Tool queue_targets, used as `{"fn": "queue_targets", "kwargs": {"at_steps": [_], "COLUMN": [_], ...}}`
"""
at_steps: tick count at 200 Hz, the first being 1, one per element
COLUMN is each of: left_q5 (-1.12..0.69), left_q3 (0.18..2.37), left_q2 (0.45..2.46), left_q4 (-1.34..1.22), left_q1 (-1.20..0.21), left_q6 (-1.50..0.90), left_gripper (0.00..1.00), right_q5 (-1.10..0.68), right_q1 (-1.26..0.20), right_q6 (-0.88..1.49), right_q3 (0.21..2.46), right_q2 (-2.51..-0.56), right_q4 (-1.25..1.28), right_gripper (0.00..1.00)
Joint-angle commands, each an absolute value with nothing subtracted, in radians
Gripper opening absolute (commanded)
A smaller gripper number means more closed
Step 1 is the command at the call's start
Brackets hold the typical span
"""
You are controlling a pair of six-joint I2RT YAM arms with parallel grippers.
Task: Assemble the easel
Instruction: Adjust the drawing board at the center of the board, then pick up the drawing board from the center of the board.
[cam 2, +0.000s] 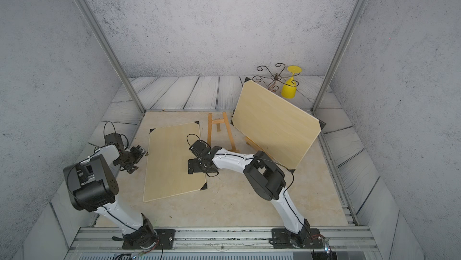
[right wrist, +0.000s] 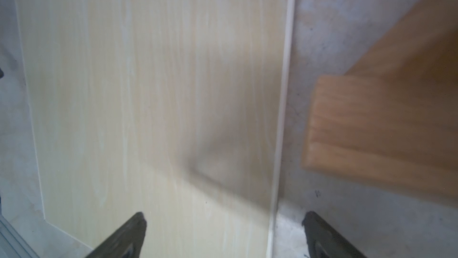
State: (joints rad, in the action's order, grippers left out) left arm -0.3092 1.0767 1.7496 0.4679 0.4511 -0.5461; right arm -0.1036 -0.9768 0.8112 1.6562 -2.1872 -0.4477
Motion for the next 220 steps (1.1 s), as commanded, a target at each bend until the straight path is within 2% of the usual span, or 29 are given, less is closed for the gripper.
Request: {"fn": "queue_targets", "kwargs": {"at_steps": [1,84,220], "left_q5": [-0.305,-0.322,-0.373], "left_q3": [1.093,1.034,0.895], "left_q2": [1.771,1.789,1.776], "left_q4": [0.453,0.405,0.373], "left_q1": [0.443,0.422,0.402], "left_q6": [-0.530,-0.582,-0.571], "left_gripper": [0.86,0.86,0.85], "right_q5": [-0.106,-0.189,-0.366], "right_q1": [-0.979,-0.979,-0.981], "right_q6": [0.821,0.816,0.835], "right_q3": [1.698,1.769,1.693], "right_q2": [-2.245,-2.318,-2.251], "right_q4": [-0.479,-0.484,-0.320], "right_gripper": [0.99,0.99,0.99]}}
